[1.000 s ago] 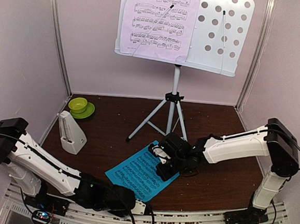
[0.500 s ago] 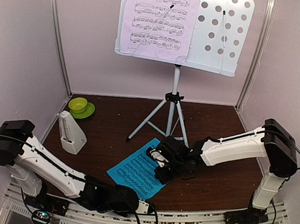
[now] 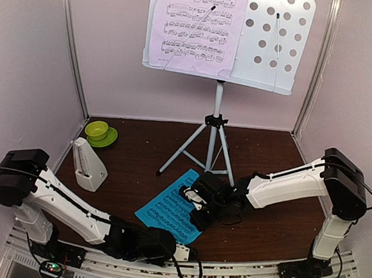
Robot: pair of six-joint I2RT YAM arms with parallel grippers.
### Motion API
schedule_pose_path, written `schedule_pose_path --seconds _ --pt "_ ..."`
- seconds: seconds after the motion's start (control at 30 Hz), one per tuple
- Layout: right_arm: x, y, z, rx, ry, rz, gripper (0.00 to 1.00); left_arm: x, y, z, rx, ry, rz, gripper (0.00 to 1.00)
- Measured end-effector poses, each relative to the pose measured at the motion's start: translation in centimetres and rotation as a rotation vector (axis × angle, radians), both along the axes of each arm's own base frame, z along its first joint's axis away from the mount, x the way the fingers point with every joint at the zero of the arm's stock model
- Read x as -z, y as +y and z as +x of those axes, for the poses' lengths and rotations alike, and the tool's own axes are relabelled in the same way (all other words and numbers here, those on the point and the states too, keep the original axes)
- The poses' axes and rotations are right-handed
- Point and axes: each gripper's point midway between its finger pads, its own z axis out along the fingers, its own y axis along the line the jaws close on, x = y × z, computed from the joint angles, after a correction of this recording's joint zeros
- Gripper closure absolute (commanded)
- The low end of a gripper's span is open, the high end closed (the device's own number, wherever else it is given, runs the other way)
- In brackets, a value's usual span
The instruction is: Set up the instrument practice props
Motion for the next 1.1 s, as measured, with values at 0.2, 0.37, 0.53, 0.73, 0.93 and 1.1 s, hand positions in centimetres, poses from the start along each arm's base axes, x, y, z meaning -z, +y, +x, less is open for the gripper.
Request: schedule_pose_path --seconds 0.2,0.37,0.53,0.73,0.93,1.1 --pt "0.0 0.2 -0.2 -0.006 0.0 0.005 0.99 0.1 -0.9 0.1 0.013 0.016 -0.023 1.0" --pt "-0.5 0.3 -0.2 -0.008 -0.008 0.015 0.93 0.2 -0.6 0.5 0.002 0.043 -0.019 1.0" --pt "-5.2 0.2 0.8 0.019 -0.065 0.103 0.74 -1.8 0.0 0.6 -0.013 0.063 -0.066 1.0" --pt "-16.4 -0.9 2.4 0.061 -0.232 0.371 0.42 -5.3 0.9 0.3 -0.02 0.082 -0.158 1.0" --pt "-19.0 -3.1 1.5 0.037 -0.299 0.441 0.21 -8.8 2.2 0.9 -0.052 0.156 -0.255 1.0" --pt "-19.6 -5.2 -0.2 -0.021 -0.341 0.452 0.13 -13.0 3.1 2.9 -0.142 0.243 -0.372 1.0"
